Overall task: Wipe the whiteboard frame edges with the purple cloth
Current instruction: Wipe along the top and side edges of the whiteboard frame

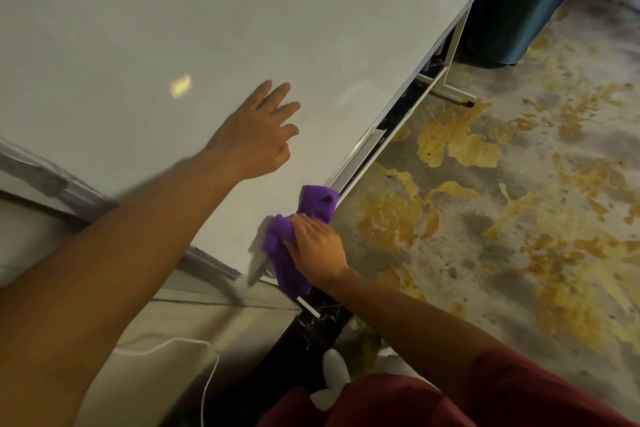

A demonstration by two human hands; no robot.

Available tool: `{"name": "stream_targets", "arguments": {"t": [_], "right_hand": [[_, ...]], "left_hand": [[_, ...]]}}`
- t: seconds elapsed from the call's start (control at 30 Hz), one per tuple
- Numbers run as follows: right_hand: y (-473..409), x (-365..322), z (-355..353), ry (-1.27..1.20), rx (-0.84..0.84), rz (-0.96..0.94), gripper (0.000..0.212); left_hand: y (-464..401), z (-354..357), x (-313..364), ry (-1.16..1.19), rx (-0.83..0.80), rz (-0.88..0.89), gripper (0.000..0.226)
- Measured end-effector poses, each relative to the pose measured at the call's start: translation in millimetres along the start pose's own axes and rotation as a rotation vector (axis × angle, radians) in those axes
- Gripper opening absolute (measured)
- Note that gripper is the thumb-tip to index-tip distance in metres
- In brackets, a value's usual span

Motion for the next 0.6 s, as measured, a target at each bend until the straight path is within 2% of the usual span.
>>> {"name": "stream_targets", "arguments": {"t": [0.13,0.3,0.37,0.47,0.53,0.6], "right_hand": [[23.9,-27.4,15.9,-0.058,-0.042,-0.041,0.028],[21.4,-43.2,11.9,-0.173,-0.23,0.009,0.02],[-6.7,-19.5,-18.3,-0.182,-0.164,0.097,0.02],[-64.3,45.1,-82.0,-0.182,0.034,0.271,0.018],[-105.2,86.8,-121.3,-0.077,0.188,0.296,0.019],[-137.6,123.6,-137.1,-0.009,0.237,0.338,0.021]], "left_hand": [[8.6,-4.1,-3.5,-0.001,0.034,-0.034,0.053],[27.0,-14.5,-11.1,-0.096,0.062,-0.171,0.056],[30.2,-14.9,-9.4,-0.089,0.041,-0.19,0.057],[38.1,-11.1,-10.0,-0.086,0.023,-0.209,0.058],[42.5,-7.8,-8.4,-0.093,0.02,-0.206,0.058],[44.1,-6.6,-8.3,-0.097,0.026,-0.213,0.059]]}}
Point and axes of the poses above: each hand's wrist, its own y-axis away from the middle knuckle, its own z-axis out of the palm, x = y × z, the point moved 9 cm from there along -y, towards the middle knuckle, and after that the axes turned 8 degrees about x, right-handed, at the moved point
